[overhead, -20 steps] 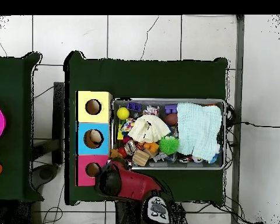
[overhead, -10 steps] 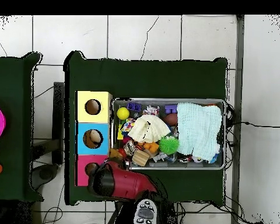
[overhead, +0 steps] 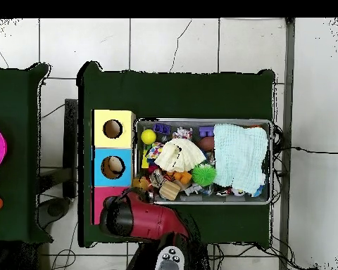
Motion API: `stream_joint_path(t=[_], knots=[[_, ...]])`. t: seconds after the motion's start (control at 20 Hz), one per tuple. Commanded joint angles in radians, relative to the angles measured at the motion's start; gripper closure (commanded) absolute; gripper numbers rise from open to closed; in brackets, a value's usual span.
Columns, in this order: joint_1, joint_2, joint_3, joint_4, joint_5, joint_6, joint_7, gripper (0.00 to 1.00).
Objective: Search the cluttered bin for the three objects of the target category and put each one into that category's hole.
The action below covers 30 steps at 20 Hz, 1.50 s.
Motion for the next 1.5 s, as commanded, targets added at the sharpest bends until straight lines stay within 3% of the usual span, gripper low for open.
stream_joint_path(t=[0.05,0.85,1.3,1.5], knots=[[-0.005,-0.019,0.066,-0.104,0.019,0.061,0.156,0.0],[-0.026,0.006,0.093,-0.112,0.01,0.012,0.155,0.0],[-0.08,0.08,0.11,-0.142,-0.005,-0.086,0.153,0.0],[-0.129,0.125,0.152,-0.156,-0.021,-0.135,0.142,0.0]])
